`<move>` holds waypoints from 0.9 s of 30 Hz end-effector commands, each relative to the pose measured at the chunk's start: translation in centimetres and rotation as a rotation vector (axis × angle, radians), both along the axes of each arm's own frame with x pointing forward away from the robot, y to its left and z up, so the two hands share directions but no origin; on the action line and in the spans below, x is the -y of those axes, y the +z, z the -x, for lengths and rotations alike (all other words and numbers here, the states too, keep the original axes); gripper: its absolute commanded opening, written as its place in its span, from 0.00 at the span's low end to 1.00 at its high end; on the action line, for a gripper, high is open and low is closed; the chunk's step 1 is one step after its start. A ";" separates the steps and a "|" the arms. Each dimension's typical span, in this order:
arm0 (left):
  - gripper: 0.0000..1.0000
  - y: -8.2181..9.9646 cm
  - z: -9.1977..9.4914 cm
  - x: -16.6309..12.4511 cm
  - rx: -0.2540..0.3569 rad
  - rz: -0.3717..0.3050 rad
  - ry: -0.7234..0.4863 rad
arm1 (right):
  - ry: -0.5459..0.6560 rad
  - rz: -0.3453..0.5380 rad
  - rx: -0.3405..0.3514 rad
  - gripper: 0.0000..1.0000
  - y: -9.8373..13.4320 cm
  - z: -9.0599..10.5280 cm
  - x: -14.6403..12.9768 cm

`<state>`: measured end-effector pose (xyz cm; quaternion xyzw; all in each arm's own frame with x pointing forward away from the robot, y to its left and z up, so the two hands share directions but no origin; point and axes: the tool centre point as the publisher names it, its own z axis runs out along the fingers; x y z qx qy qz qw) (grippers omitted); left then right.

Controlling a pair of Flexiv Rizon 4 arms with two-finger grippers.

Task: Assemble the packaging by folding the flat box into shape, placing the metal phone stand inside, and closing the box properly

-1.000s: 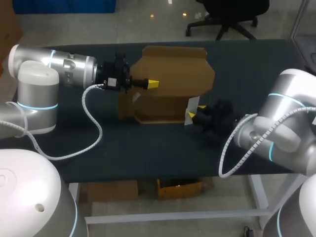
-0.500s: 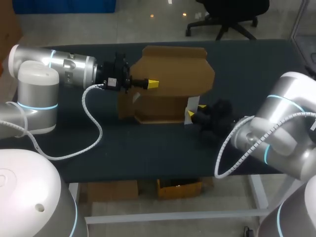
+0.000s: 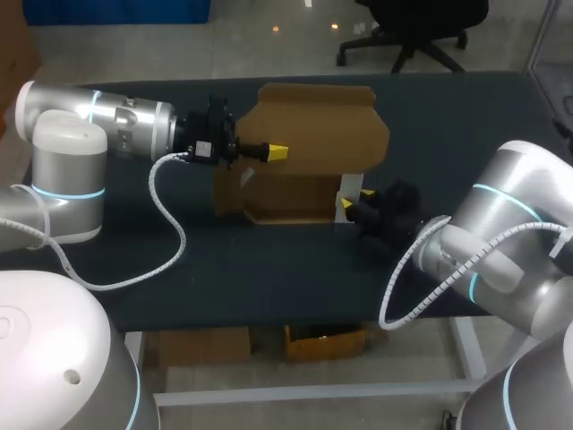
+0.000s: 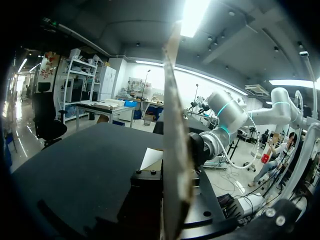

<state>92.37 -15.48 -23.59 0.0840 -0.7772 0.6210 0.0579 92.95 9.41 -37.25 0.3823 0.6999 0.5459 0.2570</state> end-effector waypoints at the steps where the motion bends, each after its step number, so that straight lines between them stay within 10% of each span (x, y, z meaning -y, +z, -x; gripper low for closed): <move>1: 0.00 -0.2 0.1 0.1 0.001 0.002 0.001 | -0.294 0.065 0.037 0.44 -0.2 -0.2 -0.5; 27: 0.00 -0.2 0.1 0.1 0.001 0.002 0.001 | -0.397 0.031 0.043 0.41 0.2 -0.3 -0.7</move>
